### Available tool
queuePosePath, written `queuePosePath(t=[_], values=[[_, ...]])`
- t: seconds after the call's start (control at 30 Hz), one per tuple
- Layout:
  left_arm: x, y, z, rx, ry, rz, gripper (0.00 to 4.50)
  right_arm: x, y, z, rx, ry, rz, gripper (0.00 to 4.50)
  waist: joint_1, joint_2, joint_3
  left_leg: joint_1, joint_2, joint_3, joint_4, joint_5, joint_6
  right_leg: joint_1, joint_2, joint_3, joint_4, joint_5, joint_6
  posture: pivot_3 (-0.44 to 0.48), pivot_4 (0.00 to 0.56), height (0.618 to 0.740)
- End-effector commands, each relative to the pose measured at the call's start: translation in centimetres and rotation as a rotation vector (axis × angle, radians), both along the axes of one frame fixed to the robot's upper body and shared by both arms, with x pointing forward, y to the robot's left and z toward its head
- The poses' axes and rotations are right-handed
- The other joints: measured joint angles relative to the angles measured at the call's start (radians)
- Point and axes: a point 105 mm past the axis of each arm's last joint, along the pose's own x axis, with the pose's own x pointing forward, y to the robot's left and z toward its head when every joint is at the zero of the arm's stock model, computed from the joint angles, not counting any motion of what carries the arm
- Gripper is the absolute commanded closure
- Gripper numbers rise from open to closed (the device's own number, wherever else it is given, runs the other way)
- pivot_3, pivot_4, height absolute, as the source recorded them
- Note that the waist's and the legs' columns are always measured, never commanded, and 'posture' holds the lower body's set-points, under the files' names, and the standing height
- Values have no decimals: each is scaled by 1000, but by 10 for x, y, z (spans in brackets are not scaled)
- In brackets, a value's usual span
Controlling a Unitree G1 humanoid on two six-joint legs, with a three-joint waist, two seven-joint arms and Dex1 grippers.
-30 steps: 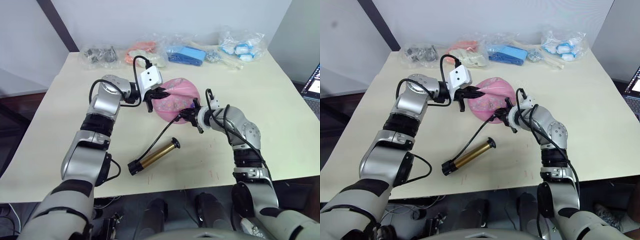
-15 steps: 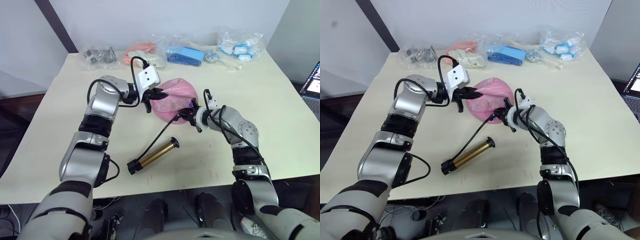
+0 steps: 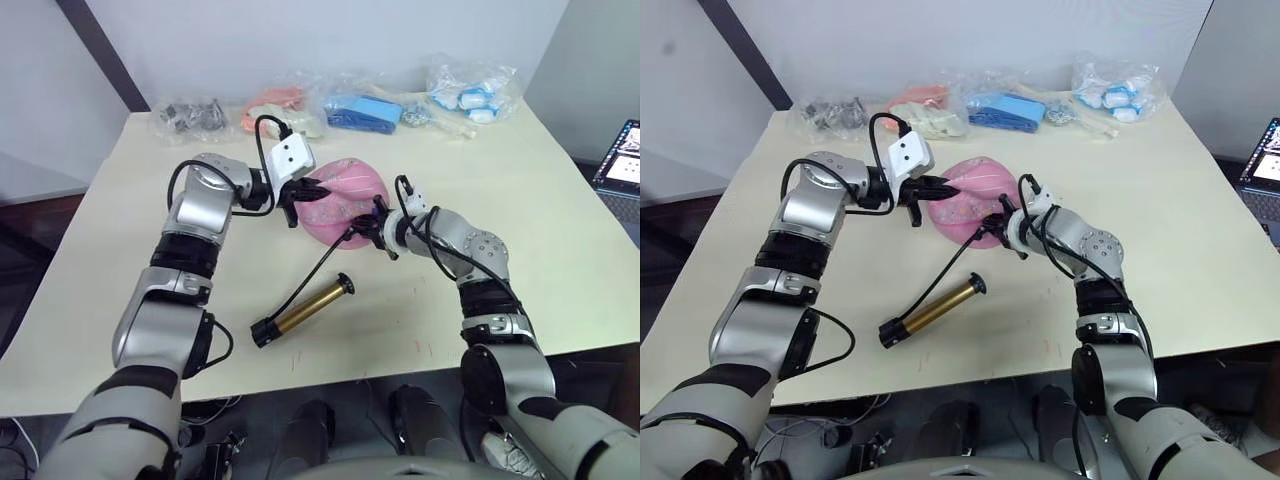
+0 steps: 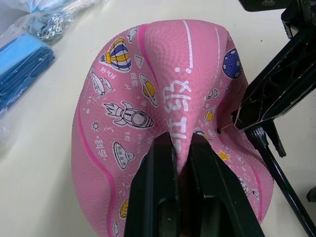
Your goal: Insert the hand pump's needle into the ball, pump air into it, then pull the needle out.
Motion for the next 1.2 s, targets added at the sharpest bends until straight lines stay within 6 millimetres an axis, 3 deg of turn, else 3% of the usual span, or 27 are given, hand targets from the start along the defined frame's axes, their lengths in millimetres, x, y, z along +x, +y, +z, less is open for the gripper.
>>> queuePosePath(t=[0.03, 0.33, 0.57, 1.2], values=[[-16, -12, -26, 48, 114, -105, 4500, 16, -11, 11, 9, -37, -79, 4186, -2, 0, 0, 0, 0, 0, 0, 0, 0, 0, 1, 0, 0, 0, 0, 0, 150, 740], [-16, -7, -33, 63, 147, -85, 4500, 24, -6, -5, -33, -16, -67, 4186, -16, 0, -4, 3, 5, 2, -2, 0, 0, 0, 6, 5, 0, 1, -2, 0, 150, 740], [-18, -5, -37, 67, 174, -79, 4500, 33, -1, -3, -51, -36, -60, 4186, -19, -2, -7, 17, 6, 7, -10, 0, 0, 8, 8, 11, -2, 1, -2, 0, 150, 740], [-24, -6, -42, 52, 253, -71, 4500, 42, 12, -4, -96, -83, -57, 4186, -22, -2, -13, 18, 11, 7, -12, 0, 0, 9, 12, 11, -7, 3, -5, 0, 150, 740]])
